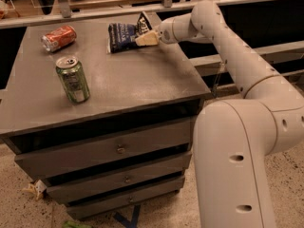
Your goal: Move blue chip bag near green can
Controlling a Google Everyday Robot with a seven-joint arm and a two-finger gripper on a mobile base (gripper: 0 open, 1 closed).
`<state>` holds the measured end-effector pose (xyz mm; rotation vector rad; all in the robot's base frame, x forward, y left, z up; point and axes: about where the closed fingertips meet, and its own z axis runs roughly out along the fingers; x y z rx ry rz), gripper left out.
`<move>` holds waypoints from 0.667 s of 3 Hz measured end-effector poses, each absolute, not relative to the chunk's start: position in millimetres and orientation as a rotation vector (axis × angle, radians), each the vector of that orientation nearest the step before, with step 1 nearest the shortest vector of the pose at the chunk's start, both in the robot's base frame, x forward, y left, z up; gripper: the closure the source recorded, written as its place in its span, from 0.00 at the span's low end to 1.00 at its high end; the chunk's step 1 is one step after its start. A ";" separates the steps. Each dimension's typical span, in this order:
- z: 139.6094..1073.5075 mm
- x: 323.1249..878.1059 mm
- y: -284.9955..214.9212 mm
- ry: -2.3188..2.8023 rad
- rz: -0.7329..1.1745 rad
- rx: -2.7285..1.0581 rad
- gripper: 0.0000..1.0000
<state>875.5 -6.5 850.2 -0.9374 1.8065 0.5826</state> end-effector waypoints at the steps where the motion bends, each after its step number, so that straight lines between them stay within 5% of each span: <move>1: 849.6 875.4 -1.1 1.797 0.582 -0.946 0.59; 2: 852.9 871.6 -2.9 1.781 0.575 -0.949 0.83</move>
Offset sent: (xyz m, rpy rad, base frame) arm -0.0129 -0.0057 0.0108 0.0007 -0.0524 0.0015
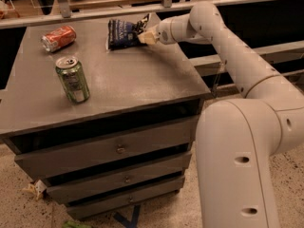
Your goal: Move blue chip bag near green can
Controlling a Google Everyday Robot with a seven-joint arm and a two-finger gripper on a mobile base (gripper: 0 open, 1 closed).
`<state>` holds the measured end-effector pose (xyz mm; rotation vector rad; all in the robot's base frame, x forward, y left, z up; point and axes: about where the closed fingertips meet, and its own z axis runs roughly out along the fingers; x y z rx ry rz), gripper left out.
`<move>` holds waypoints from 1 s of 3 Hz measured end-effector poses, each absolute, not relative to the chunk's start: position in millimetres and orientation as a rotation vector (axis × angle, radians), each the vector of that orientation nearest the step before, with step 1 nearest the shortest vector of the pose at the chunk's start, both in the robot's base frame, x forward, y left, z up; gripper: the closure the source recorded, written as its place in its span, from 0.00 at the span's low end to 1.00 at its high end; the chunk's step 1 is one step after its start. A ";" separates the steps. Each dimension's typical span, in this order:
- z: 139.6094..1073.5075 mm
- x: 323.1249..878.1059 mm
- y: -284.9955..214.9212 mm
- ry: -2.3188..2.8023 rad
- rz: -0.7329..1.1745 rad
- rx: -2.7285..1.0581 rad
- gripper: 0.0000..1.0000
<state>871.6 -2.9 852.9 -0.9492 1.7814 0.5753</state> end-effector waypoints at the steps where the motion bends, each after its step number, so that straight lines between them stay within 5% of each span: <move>1: 869.1 858.9 -8.7 1.750 0.578 -0.941 1.00; 3: 905.2 796.5 -30.1 1.715 0.592 -0.945 1.00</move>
Offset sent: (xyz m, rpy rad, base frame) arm -0.0850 -0.0352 0.0665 0.0397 -0.0803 0.0081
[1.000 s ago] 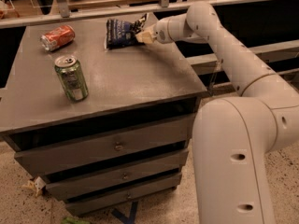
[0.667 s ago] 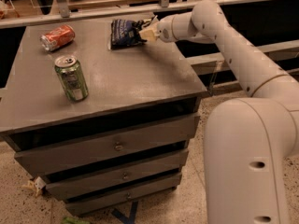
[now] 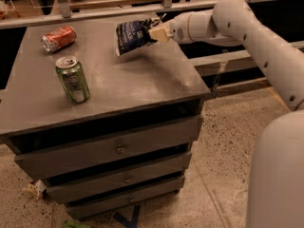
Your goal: Move blue chip bag near green can
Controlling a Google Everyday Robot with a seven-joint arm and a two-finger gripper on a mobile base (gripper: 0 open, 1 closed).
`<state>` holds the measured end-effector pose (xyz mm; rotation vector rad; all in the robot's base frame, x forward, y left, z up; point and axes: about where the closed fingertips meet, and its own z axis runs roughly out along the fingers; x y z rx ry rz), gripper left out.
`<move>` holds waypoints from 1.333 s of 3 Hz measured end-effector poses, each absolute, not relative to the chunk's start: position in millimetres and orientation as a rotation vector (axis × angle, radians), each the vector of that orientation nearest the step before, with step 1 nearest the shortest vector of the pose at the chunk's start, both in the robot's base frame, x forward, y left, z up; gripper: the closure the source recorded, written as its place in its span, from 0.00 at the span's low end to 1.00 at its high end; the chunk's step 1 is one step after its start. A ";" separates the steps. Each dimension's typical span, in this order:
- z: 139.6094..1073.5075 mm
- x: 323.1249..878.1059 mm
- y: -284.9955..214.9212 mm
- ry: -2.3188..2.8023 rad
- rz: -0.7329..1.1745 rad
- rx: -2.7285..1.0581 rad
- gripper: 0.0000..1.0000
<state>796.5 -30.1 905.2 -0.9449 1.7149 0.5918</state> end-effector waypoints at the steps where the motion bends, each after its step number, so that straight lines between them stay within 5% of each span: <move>1: 913.9 758.3 -31.6 1.711 0.620 -0.956 1.00; 4: 922.8 671.4 -8.9 1.694 0.762 -0.979 1.00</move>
Offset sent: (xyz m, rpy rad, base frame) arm -0.1178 0.0096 0.0266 0.0610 0.0259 0.1057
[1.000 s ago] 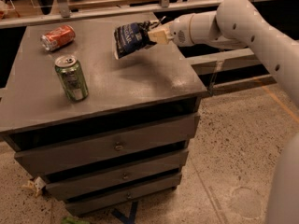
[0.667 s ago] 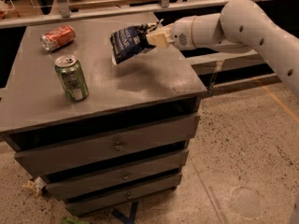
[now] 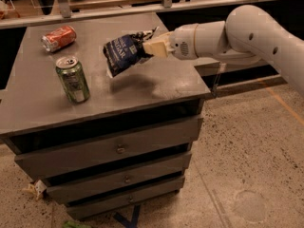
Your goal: Move blue chip bag near green can
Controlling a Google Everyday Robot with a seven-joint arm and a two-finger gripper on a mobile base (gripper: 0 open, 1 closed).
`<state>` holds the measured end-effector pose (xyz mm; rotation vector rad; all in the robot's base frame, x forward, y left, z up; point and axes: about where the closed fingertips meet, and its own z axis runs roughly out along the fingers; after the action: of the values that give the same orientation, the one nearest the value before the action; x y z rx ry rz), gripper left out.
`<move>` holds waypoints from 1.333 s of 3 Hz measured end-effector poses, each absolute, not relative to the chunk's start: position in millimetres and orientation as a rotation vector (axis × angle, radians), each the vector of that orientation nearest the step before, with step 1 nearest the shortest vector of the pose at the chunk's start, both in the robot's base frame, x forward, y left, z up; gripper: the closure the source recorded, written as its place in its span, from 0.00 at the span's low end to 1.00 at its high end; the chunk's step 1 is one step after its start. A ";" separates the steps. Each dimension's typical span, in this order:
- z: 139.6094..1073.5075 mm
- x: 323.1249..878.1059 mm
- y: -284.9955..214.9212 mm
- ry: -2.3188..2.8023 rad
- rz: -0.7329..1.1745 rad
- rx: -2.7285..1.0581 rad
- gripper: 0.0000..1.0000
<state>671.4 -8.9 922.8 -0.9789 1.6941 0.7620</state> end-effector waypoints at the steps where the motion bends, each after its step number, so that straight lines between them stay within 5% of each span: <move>1: 922.8 656.4 -2.0 1.692 0.793 -0.980 1.00; 3: 915.3 636.2 12.5 1.703 0.838 -0.986 1.00; 4: 906.7 632.0 16.1 1.724 0.843 -0.983 0.83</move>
Offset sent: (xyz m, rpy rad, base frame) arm -0.0405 0.0172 -0.0019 0.0408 0.0454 0.0397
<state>632.0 16.1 906.7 -0.9829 1.7242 0.8431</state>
